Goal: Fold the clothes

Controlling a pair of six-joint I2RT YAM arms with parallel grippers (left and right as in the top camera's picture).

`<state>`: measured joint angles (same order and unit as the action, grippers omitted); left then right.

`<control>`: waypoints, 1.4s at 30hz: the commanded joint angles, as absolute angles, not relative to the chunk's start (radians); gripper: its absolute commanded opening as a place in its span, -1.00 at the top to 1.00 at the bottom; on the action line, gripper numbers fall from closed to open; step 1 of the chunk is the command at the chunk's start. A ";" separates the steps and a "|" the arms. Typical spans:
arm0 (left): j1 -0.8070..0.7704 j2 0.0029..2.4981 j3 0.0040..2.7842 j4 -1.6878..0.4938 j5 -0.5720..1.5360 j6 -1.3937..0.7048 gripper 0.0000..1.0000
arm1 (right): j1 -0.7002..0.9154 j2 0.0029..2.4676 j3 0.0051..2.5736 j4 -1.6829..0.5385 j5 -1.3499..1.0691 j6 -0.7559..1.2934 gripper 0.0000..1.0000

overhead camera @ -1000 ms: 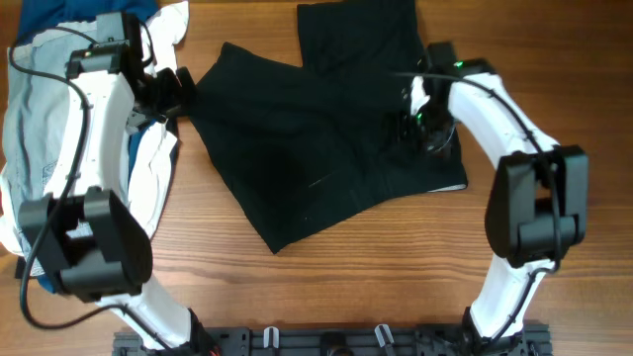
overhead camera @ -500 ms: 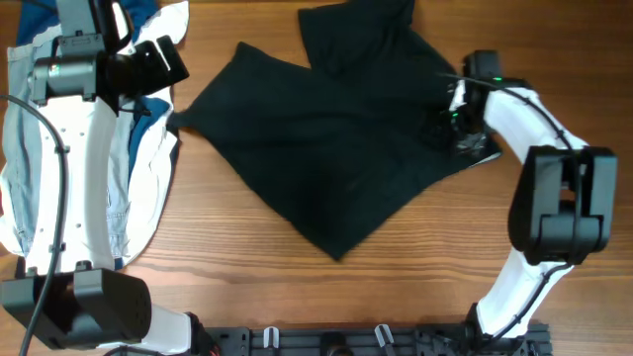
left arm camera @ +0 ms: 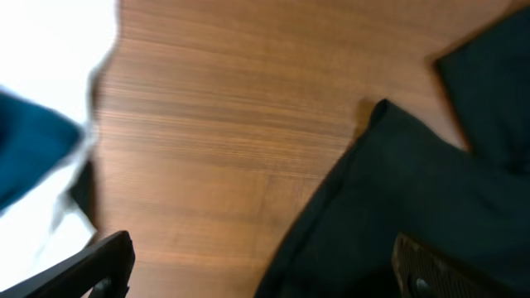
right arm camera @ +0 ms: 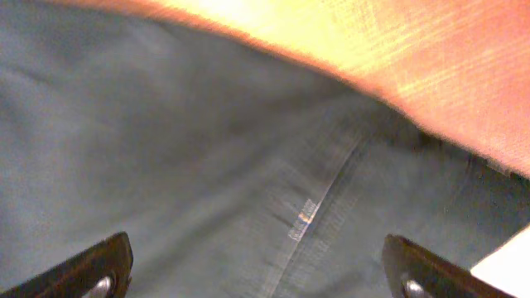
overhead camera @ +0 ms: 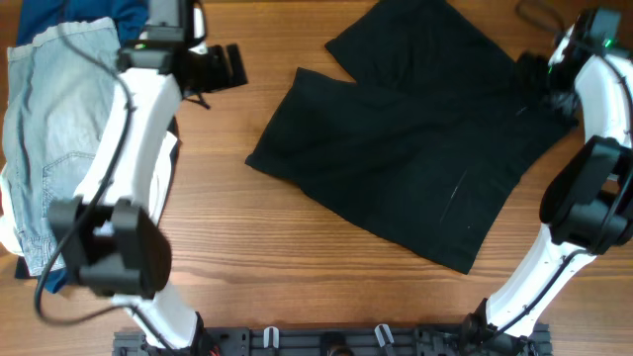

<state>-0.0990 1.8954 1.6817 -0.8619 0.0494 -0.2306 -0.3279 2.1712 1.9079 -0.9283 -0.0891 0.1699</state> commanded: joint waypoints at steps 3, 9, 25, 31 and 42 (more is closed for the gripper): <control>-0.135 2.078 1.685 -0.657 0.178 -0.046 -1.00 | -0.218 2.152 2.083 -1.102 -0.234 0.156 -0.97; -0.216 2.198 1.685 -0.468 0.183 0.098 -1.00 | -0.106 2.152 2.079 -1.116 -0.191 0.156 -0.98; -0.352 2.345 1.685 -0.432 -0.020 0.155 -0.25 | -0.066 2.152 2.079 -1.116 -0.172 0.158 -0.99; -0.348 2.343 1.686 -0.459 -0.155 0.115 0.92 | -0.064 2.152 2.079 -1.135 -0.173 0.165 -0.98; -0.153 2.304 1.687 -1.018 -0.178 -0.202 0.85 | -0.028 2.153 1.968 -1.114 -0.173 0.214 -0.98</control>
<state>-0.2436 2.2719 1.7267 -0.8761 -0.2260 -0.0551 -0.0544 2.1532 2.0167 -1.1179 -0.1818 0.1822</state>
